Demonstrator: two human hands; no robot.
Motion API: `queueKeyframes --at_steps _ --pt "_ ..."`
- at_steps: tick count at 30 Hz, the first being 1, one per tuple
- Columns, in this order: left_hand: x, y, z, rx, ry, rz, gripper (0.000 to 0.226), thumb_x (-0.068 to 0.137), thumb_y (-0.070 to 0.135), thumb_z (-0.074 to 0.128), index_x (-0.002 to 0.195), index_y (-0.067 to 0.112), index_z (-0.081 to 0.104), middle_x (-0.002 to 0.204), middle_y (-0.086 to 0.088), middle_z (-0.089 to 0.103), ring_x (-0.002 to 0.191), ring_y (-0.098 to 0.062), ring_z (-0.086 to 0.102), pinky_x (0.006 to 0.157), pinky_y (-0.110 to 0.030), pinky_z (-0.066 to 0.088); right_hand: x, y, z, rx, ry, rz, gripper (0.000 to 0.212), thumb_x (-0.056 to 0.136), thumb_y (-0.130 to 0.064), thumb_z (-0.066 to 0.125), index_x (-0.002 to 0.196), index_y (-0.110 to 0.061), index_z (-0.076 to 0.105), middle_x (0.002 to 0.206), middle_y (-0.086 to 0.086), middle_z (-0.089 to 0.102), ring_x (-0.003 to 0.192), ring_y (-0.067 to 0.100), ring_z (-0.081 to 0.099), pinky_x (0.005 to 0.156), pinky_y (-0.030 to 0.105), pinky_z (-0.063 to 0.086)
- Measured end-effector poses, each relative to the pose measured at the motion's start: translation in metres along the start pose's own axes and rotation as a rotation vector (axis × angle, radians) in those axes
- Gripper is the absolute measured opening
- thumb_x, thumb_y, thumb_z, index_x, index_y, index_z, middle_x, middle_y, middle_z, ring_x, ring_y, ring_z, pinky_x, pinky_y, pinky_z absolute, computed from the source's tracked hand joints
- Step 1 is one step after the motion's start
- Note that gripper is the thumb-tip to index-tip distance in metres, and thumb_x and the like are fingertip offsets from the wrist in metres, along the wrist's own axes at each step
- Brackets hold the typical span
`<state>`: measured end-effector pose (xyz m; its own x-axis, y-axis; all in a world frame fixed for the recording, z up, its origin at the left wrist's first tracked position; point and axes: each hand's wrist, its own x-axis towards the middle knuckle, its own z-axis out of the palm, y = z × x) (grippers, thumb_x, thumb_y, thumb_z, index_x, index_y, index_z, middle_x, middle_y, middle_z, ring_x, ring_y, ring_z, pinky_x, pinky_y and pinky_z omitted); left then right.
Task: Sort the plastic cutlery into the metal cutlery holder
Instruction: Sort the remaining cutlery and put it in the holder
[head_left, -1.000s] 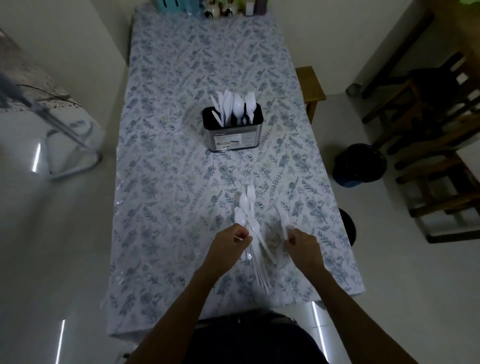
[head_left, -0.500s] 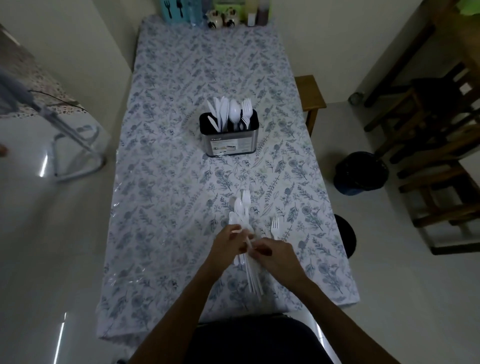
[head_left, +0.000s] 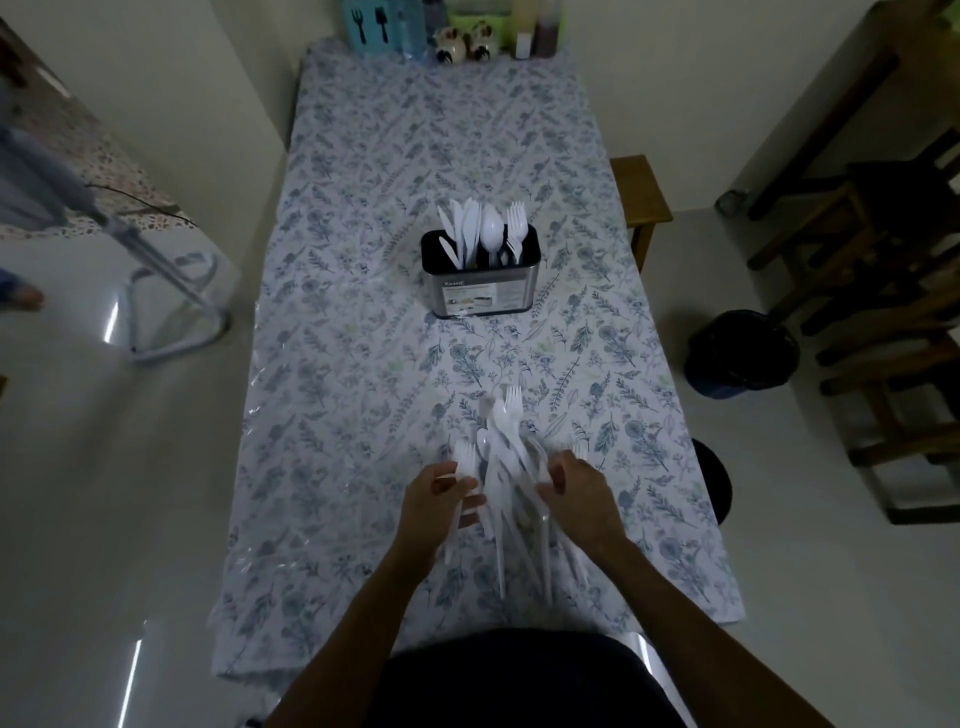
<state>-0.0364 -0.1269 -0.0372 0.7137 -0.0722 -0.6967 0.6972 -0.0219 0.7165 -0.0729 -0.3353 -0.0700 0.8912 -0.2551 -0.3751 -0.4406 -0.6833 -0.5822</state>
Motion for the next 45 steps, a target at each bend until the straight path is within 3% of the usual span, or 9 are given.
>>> queueKeyframes --at_steps 5,9,17,20,23,27,31,38,45 --pt "-0.003 0.0 0.013 -0.073 -0.023 -0.042 0.021 0.097 0.004 0.064 0.115 0.009 0.052 0.109 -0.02 0.071 0.087 -0.031 0.077 0.073 -0.042 0.063 -0.006 0.019 -0.008 0.07 -0.021 0.067 0.021 0.086 -0.033 0.076 0.091 -0.023 0.059 0.081 -0.006 0.063 0.076 0.012 0.063 0.062 0.017 0.046" --pt "-0.006 0.001 0.022 -0.043 -0.054 -0.032 0.017 0.098 0.005 0.062 0.107 0.012 0.049 0.107 -0.018 0.073 0.089 -0.033 0.077 0.073 -0.04 0.061 -0.006 0.024 0.0 0.129 0.002 0.07 0.02 0.087 -0.034 0.076 0.093 -0.017 0.068 0.09 -0.001 0.073 0.083 0.014 0.07 0.078 0.03 0.059" --pt "-0.005 0.006 0.022 -0.045 -0.051 -0.043 0.015 0.099 0.004 0.06 0.104 0.014 0.05 0.106 -0.016 0.073 0.086 -0.03 0.076 0.077 -0.044 0.061 0.01 0.005 -0.001 0.066 0.046 0.162 0.031 0.093 -0.037 0.061 0.093 -0.008 0.072 0.08 0.005 0.072 0.068 0.015 0.066 0.061 0.027 0.054" --pt "-0.004 0.005 0.019 -0.045 -0.04 -0.04 0.013 0.098 0.004 0.06 0.106 0.01 0.051 0.108 -0.017 0.073 0.088 -0.031 0.075 0.081 -0.046 0.06 0.02 0.0 -0.005 0.009 0.044 0.159 0.025 0.092 -0.032 0.061 0.087 -0.01 0.073 0.078 0.008 0.072 0.063 0.016 0.061 0.055 0.02 0.043" --pt "-0.003 0.004 0.017 -0.074 -0.022 -0.046 0.013 0.098 0.004 0.06 0.107 0.012 0.054 0.106 -0.018 0.073 0.087 -0.032 0.074 0.08 -0.046 0.058 0.023 0.004 -0.007 -0.016 0.037 0.147 0.021 0.092 -0.027 0.061 0.084 -0.013 0.073 0.074 0.007 0.068 0.064 0.019 0.062 0.06 0.022 0.043" --pt "-0.002 0.002 0.017 -0.102 -0.031 -0.074 0.028 0.099 0.003 0.06 0.125 0.008 0.051 0.104 -0.017 0.073 0.087 -0.033 0.073 0.081 -0.047 0.057 0.019 0.003 -0.003 0.048 0.053 0.142 0.032 0.09 -0.046 0.063 0.098 -0.017 0.07 0.087 0.002 0.072 0.079 0.019 0.068 0.074 0.033 0.057" --pt "-0.002 -0.001 0.015 -0.061 -0.033 -0.09 0.04 0.097 0.006 0.063 0.134 0.006 0.049 0.108 -0.015 0.074 0.089 -0.032 0.076 0.075 -0.043 0.061 0.024 -0.005 -0.002 -0.034 0.093 0.127 0.026 0.093 -0.04 0.063 0.097 -0.015 0.066 0.088 0.003 0.069 0.078 0.02 0.062 0.068 0.029 0.048" --pt "-0.001 0.002 0.011 -0.051 -0.021 -0.074 0.029 0.101 0.004 0.056 0.129 0.005 0.053 0.109 -0.018 0.072 0.089 -0.03 0.075 0.072 -0.038 0.061 0.034 -0.009 -0.004 -0.056 0.09 0.155 0.032 0.089 -0.051 0.066 0.095 -0.02 0.063 0.087 -0.001 0.066 0.081 0.02 0.065 0.066 0.031 0.05" --pt "0.002 0.002 0.012 -0.083 -0.057 -0.062 0.019 0.105 0.009 0.048 0.121 -0.001 0.052 0.113 -0.019 0.073 0.088 -0.028 0.075 0.076 -0.04 0.06 0.04 -0.013 -0.011 -0.037 0.142 0.161 0.016 0.094 -0.031 0.062 0.098 -0.019 0.072 0.092 0.004 0.073 0.082 0.02 0.067 0.066 0.028 0.049"
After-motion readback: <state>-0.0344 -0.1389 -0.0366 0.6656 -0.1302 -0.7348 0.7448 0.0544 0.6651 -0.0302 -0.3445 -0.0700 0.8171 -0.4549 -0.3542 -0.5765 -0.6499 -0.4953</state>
